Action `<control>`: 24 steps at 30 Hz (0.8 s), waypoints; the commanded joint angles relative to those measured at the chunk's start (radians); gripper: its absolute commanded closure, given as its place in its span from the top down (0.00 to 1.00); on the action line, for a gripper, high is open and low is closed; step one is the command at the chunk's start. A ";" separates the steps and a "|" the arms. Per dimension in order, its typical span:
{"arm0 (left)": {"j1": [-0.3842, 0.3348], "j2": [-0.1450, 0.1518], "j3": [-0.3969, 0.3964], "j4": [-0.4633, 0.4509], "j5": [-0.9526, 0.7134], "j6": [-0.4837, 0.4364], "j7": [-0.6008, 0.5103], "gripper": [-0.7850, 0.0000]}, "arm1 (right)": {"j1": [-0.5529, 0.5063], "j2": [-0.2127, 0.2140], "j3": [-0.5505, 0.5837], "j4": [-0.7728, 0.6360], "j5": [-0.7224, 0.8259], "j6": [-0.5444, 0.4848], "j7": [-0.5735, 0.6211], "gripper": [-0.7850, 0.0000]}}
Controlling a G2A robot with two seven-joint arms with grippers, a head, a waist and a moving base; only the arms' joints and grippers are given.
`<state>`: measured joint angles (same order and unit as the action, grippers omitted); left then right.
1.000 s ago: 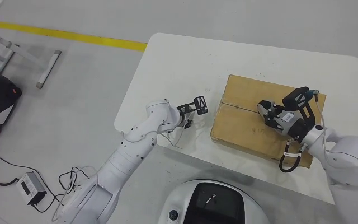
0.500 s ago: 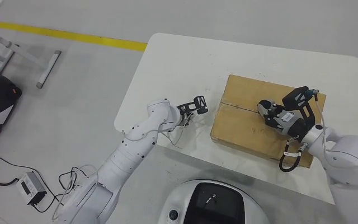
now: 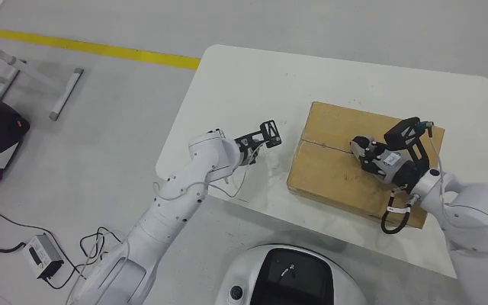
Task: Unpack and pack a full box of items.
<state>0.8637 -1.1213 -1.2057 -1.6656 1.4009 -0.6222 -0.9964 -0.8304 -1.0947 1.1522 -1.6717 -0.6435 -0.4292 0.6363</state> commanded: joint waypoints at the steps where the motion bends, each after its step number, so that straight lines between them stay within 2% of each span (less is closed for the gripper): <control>1: 0.005 0.001 -0.008 -0.036 -0.017 0.003 -0.005 0.00 | 0.002 0.000 -0.003 0.003 -0.002 -0.003 0.005 0.00; 8: 0.020 0.003 -0.003 -0.139 -0.111 -0.011 -0.040 0.00 | 0.019 0.003 0.031 0.021 0.017 -0.002 -0.002 0.00; 14: 0.032 0.004 0.019 -0.169 -0.139 -0.009 -0.066 0.00 | 0.022 0.009 0.079 -0.011 0.036 0.008 -0.010 0.00; 24: 0.047 0.005 0.046 -0.239 -0.274 -0.007 -0.104 0.00 | -0.087 0.027 0.149 -0.172 0.065 0.020 0.036 0.00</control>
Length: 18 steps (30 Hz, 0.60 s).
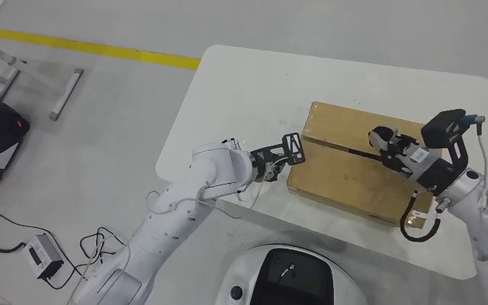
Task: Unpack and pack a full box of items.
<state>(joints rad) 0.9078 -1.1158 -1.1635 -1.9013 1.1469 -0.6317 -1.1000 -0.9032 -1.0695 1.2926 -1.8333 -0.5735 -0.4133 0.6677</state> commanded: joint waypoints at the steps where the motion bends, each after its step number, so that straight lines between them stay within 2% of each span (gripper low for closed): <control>1: 0.004 0.000 0.005 -0.005 -0.038 0.005 -0.002 0.00 | -0.028 0.004 0.017 -0.020 -0.007 0.010 0.007 0.00; 9: -0.001 0.001 0.029 -0.018 -0.162 0.016 -0.007 0.00 | -0.112 0.019 0.083 -0.080 -0.019 0.032 0.034 0.00; 16: 0.001 0.004 0.042 -0.042 -0.240 0.036 -0.010 0.00 | -0.115 0.023 0.091 -0.098 -0.037 0.044 0.039 0.00; 18: -0.002 0.007 0.040 -0.053 -0.247 0.019 -0.012 0.35 | -0.096 0.020 0.074 -0.087 -0.045 0.061 0.025 0.00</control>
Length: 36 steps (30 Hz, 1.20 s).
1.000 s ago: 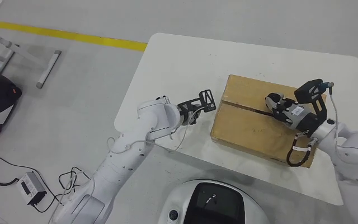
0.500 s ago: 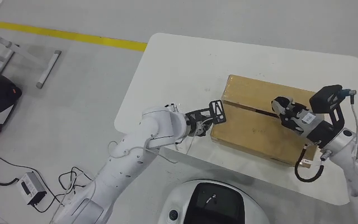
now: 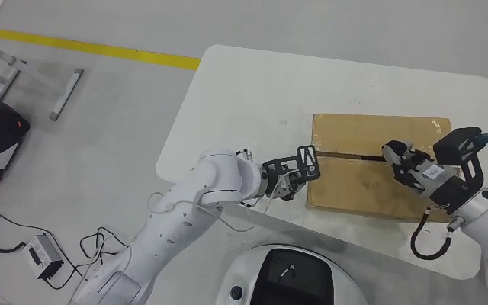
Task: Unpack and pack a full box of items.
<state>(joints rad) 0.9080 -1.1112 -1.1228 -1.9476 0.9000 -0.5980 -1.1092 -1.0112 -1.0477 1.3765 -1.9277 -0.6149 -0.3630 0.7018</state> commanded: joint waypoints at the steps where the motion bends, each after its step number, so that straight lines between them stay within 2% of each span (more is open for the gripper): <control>1: -0.003 0.004 -0.001 -0.013 0.018 -0.024 -0.009 0.66 | 0.025 -0.004 -0.024 0.018 -0.006 0.021 -0.021 0.00; 2: -0.002 0.006 -0.002 -0.021 0.037 -0.030 -0.011 1.00 | 0.040 -0.007 -0.039 0.032 -0.010 0.033 -0.034 0.00; 8: 0.026 0.021 -0.051 -0.041 0.115 -0.028 -0.001 1.00 | 0.132 -0.033 -0.178 0.145 -0.047 0.066 -0.107 0.00; 14: 0.051 0.035 -0.108 -0.045 0.135 -0.036 0.017 1.00 | 0.170 -0.051 -0.272 0.235 -0.081 0.074 -0.115 0.00; 25: 0.051 0.035 -0.108 -0.045 0.135 -0.036 0.017 1.00 | 0.146 -0.047 -0.253 0.246 -0.091 0.080 -0.067 0.00; 29: 0.057 0.035 -0.097 -0.025 0.169 -0.017 0.086 1.00 | 0.143 -0.047 -0.242 0.228 -0.088 0.090 -0.056 0.00; 36: 0.002 0.023 -0.025 0.065 0.233 0.029 0.169 1.00 | 0.133 -0.046 -0.228 0.211 -0.086 0.098 -0.056 0.00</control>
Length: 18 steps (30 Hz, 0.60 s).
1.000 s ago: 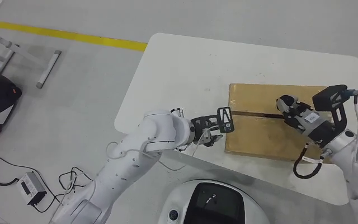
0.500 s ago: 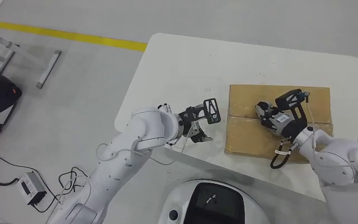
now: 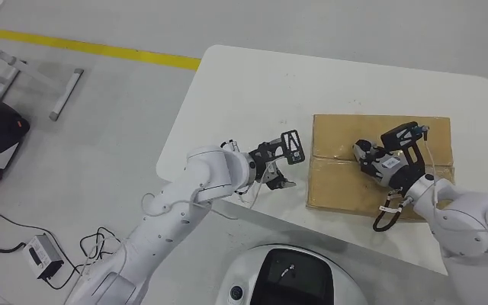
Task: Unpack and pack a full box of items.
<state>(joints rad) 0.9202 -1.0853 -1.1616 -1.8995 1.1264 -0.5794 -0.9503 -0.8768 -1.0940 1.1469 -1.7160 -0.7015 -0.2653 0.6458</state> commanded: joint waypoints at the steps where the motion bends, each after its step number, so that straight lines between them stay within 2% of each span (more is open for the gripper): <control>1: -0.019 -0.005 0.025 0.027 0.008 0.021 0.019 1.00 | -0.004 0.000 0.004 -0.002 0.000 0.000 0.000 0.00; 12: -0.072 -0.025 0.120 0.129 0.099 0.089 0.100 1.00 | -0.011 -0.001 0.006 0.002 0.004 -0.008 0.000 0.00; 15: -0.076 -0.027 0.127 0.138 0.106 0.084 0.125 0.72 | -0.009 -0.003 0.005 0.002 0.007 -0.010 0.000 0.00; 16: -0.076 -0.028 0.129 0.139 0.110 0.087 0.133 0.49 | -0.008 -0.003 0.004 0.003 0.007 -0.011 0.001 0.00; 17: -0.077 -0.029 0.131 0.140 0.114 0.089 0.138 0.37 | -0.006 -0.004 0.003 0.004 0.007 -0.013 0.001 0.00; 18: -0.078 -0.029 0.134 0.142 0.117 0.091 0.141 0.30 | -0.005 -0.004 0.002 0.005 0.007 -0.013 0.000 0.00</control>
<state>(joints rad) 0.8434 -1.1139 -1.0309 -1.7592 1.2396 -0.4915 -0.8134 -0.8832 -1.0976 1.1496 -1.7125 -0.6941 -0.2777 0.6464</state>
